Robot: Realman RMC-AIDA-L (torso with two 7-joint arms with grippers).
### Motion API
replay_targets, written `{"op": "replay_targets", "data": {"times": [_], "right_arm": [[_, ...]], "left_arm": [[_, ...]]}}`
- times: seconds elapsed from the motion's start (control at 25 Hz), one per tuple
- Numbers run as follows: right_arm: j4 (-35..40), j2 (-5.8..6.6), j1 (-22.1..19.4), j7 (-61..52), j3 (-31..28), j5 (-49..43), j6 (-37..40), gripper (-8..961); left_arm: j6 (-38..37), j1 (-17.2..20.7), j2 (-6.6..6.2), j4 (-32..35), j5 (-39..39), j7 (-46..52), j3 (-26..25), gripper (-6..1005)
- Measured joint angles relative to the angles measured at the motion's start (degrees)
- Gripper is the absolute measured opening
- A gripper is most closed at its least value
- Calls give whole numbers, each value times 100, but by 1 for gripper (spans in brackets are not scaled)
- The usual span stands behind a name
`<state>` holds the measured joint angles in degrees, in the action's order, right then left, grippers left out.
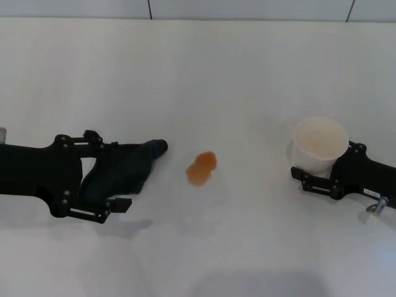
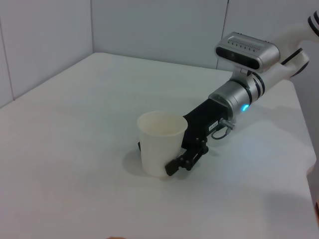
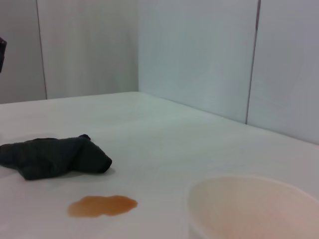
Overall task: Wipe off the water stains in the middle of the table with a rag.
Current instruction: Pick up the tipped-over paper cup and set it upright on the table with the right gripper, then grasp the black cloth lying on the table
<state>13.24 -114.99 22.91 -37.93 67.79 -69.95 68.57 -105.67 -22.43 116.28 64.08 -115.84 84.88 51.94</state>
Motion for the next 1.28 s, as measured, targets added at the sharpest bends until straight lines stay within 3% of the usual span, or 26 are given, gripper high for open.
{"op": "replay_targets", "data": {"times": [0.32, 0.6, 0.96, 1.28], "right_arm": [[170, 13, -181, -142, 27, -105, -7, 859], [514, 23, -488, -177, 43, -119, 10, 859], [1608, 25, -960, -1005, 10, -855, 50, 859], [3402, 52, -1441, -2495, -217, -2154, 186, 859]], "left_arm": [[-11, -12, 0, 0, 0, 6, 0, 887], [-16, -13, 8, 0, 1, 31, -27, 888], [-10, 88, -14, 0, 130, 63, -71, 888], [0, 202, -81, 0, 248, 85, -209, 887]]}}
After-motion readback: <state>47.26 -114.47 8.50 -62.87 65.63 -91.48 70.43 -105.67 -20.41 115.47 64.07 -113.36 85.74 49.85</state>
